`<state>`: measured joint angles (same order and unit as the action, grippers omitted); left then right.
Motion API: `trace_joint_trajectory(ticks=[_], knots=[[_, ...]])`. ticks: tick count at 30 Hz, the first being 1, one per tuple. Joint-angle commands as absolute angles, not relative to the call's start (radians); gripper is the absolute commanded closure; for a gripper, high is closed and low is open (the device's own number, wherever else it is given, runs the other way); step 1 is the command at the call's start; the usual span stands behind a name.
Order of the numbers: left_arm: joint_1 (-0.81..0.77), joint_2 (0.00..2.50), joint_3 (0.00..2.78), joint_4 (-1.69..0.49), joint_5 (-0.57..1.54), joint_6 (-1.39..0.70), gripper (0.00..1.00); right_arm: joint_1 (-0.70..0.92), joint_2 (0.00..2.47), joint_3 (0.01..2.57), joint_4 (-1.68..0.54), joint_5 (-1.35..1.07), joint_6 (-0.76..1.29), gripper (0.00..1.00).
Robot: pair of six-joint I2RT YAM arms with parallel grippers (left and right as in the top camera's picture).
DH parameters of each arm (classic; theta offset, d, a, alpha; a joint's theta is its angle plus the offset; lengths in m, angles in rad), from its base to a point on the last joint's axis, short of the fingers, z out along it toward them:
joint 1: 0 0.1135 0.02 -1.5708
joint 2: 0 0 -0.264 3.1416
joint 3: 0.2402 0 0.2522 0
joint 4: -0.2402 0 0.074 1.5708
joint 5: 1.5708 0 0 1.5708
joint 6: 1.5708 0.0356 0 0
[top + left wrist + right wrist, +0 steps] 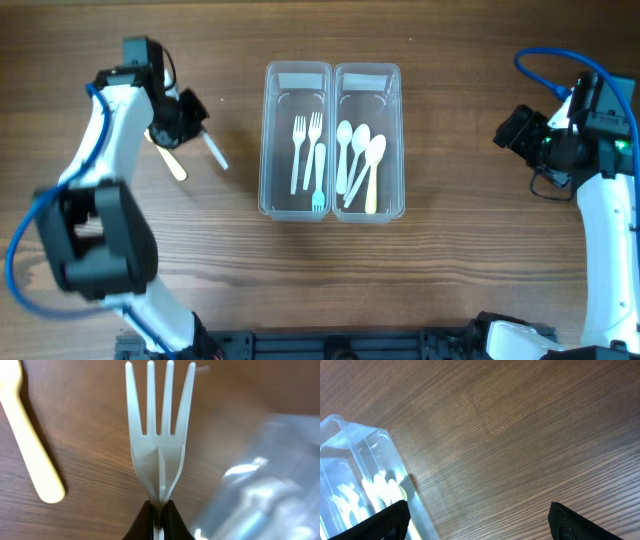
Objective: Pack container
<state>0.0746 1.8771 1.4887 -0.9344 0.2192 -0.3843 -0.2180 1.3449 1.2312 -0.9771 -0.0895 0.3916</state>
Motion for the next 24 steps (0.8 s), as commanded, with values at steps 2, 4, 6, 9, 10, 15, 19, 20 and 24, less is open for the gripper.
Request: trace_joint_trajectory(ticks=[2, 4, 6, 9, 10, 15, 19, 20, 24], knots=[[-0.196, 1.575, 1.531, -0.941, 0.191, -0.16, 0.96, -0.22, 1.353, 1.243, -0.982, -0.105, 0.395, 0.12], [-0.323, 1.564, 1.529, -0.941, 0.073, -0.161, 0.96, -0.22, 1.353, 1.243, -0.985, -0.105, 0.395, 0.12], [-0.458, 1.617, 1.486, -0.907, -0.048, -0.164, 0.95, -0.22, 1.353, 1.243, -0.985, -0.105, 0.395, 0.12], [-0.513, 1.758, 1.439, -0.854, -0.047, -0.202, 0.88, -0.22, 1.353, 1.243, -0.99, -0.105, 0.395, 0.11], [-0.513, 1.801, 1.439, -0.849, -0.047, -0.231, 0.85, -0.22, 1.353, 1.243, -0.991, -0.105, 0.394, 0.11], [-0.505, 1.783, 1.51, -0.854, -0.055, -0.243, 0.38, -0.22, 1.353, 1.243, -0.992, -0.105, 0.394, 0.11], [-0.438, 1.651, 1.558, -0.898, -0.154, -0.292, 0.33, -0.22, 1.353, 1.243, -0.992, -0.105, 0.394, 0.11], [-0.402, 1.633, 1.558, -0.922, -0.203, -0.331, 0.3, -0.22, 1.353, 1.243, -0.993, -0.105, 0.394, 0.11], [-0.033, 1.713, 1.541, -1.063, -0.115, -0.488, 0.21, -0.22, 1.353, 1.243, -0.998, -0.105, 0.395, 0.11]])
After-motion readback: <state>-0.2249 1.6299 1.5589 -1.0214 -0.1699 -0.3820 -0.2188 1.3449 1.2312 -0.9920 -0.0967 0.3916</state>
